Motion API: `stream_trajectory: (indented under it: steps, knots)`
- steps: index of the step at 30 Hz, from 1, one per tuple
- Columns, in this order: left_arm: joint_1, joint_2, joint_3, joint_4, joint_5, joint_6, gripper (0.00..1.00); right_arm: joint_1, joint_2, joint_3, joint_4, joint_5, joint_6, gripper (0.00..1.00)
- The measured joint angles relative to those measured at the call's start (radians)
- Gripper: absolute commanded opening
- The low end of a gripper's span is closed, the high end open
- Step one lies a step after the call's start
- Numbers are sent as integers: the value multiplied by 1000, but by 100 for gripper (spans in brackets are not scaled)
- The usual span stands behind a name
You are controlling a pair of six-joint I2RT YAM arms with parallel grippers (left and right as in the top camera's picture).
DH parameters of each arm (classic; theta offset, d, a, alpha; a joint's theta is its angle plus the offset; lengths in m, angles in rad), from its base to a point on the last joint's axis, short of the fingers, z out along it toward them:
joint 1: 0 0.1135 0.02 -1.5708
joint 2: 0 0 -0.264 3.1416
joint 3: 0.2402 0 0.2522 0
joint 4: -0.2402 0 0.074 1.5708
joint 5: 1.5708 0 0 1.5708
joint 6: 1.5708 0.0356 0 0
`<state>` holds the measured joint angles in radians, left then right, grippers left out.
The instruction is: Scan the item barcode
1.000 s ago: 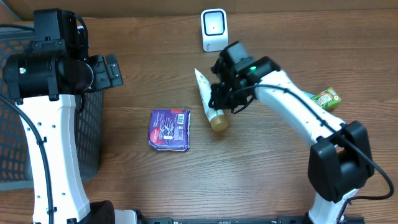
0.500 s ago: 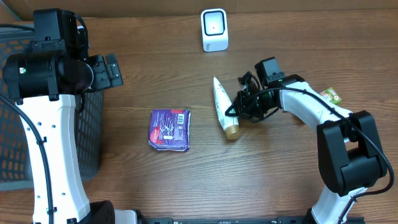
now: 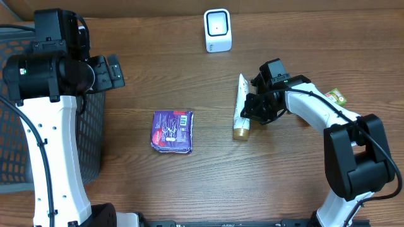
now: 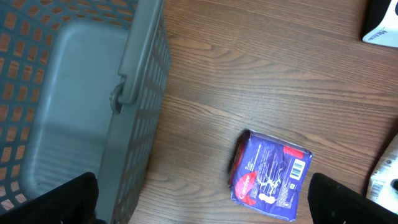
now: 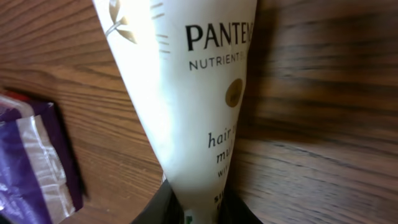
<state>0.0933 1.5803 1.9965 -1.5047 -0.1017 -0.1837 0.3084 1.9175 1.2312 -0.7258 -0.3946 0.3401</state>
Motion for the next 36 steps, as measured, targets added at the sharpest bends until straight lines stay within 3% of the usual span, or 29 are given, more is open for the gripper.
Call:
stream_trajectory:
  steps: [3, 8, 18, 22, 23, 24, 31, 32, 33, 36]
  knots:
    - [0, 0, 0, 0, 0, 0, 100, 0, -2, 0, -6, 22, -2, 23]
    - [0, 0, 0, 0, 0, 0, 100, -1, -2, 24, -112, 76, -35, 46]
    - [0, 0, 0, 0, 0, 0, 100, 24, -2, 288, -369, 271, -94, 56]
    - [0, 0, 0, 0, 0, 0, 99, 73, -2, 305, -386, 356, -101, 56]
    - [0, 0, 0, 0, 0, 0, 99, 87, -2, 305, -393, 376, -101, 58]
    - [0, 0, 0, 0, 0, 0, 100, 103, -2, 305, -394, 396, -100, 66]
    - [0, 0, 0, 0, 0, 0, 99, 225, -2, 305, -393, 558, -72, 68]
    - [0, 0, 0, 0, 0, 0, 99, 242, -2, 305, -393, 588, -66, 73]
    - [0, 0, 0, 0, 0, 0, 100, 256, -2, 305, -393, 613, -59, 100]
    - [0, 0, 0, 0, 0, 0, 100, 292, -2, 305, -386, 679, -37, 100]
